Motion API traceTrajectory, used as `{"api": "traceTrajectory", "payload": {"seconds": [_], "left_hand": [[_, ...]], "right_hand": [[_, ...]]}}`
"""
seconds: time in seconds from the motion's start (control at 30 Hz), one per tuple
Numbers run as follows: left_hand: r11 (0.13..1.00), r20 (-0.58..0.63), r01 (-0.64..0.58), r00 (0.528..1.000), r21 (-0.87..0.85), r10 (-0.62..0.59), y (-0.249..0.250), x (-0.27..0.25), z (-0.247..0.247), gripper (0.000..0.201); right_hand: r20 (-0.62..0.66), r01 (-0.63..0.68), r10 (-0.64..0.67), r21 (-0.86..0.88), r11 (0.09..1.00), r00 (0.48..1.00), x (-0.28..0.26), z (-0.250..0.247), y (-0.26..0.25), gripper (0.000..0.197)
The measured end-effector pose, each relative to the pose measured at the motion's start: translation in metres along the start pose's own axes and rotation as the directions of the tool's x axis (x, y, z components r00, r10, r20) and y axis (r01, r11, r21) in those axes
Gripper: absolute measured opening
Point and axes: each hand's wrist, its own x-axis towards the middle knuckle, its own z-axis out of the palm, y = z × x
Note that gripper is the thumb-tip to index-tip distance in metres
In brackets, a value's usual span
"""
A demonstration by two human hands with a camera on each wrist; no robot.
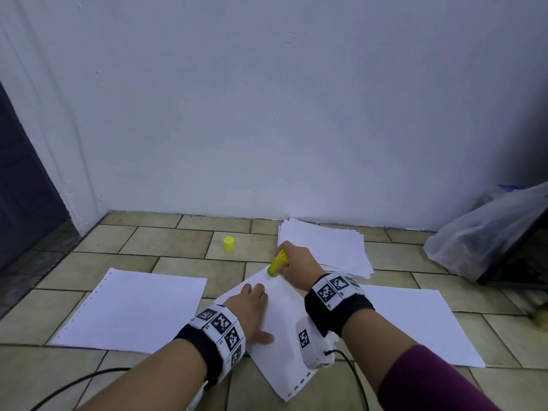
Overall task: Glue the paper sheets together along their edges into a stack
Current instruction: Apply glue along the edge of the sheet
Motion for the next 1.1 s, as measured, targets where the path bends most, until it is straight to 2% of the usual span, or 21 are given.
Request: {"api": "traceTrajectory", "payload": {"seconds": [0.17, 0.3, 0.53, 0.7, 0.8, 0.93, 1.0, 1.1], "left_hand": [[1.000, 0.003, -0.022, 1.000, 0.009, 0.022, -0.001, -0.001, -0.002, 0.079], [0.997, 0.035, -0.077, 0.996, -0.014, 0.078, -0.001, 0.000, -0.004, 0.080], [0.988, 0.104, -0.104, 0.990, 0.113, 0.092, -0.003, 0.002, -0.014, 0.065], [0.973, 0.115, -0.137, 0.986, 0.188, 0.116, 0.000, -0.003, -0.022, 0.064], [0.966, 0.124, -0.145, 0.985, 0.212, 0.121, -0.002, -0.004, -0.024, 0.064], [0.952, 0.095, -0.146, 0.988, 0.268, 0.124, 0.000, -0.007, -0.025, 0.074], [0.962, 0.082, -0.174, 0.984, 0.212, 0.160, 0.003, -0.010, -0.022, 0.078], [0.951, 0.114, -0.293, 0.953, 0.100, 0.282, 0.007, -0.011, -0.017, 0.075]], "right_hand": [[0.102, -0.010, 0.024, -0.135, 0.991, 0.995, -0.015, -0.015, 0.005, 0.035], [0.133, -0.021, 0.045, -0.180, 0.983, 0.990, -0.039, -0.029, 0.010, 0.035], [0.250, 0.003, 0.085, -0.332, 0.943, 0.964, -0.068, -0.049, 0.015, 0.034], [0.309, -0.011, 0.165, -0.444, 0.896, 0.937, -0.076, -0.057, 0.019, 0.030], [0.309, -0.056, 0.198, -0.416, 0.908, 0.930, -0.075, -0.064, 0.025, 0.030], [0.192, -0.176, 0.224, -0.238, 0.955, 0.956, -0.067, -0.077, 0.035, 0.019], [0.160, -0.193, 0.219, -0.162, 0.968, 0.963, -0.065, -0.082, 0.036, 0.015], [0.147, -0.203, 0.213, -0.079, 0.976, 0.966, -0.061, -0.081, 0.038, 0.017]]}}
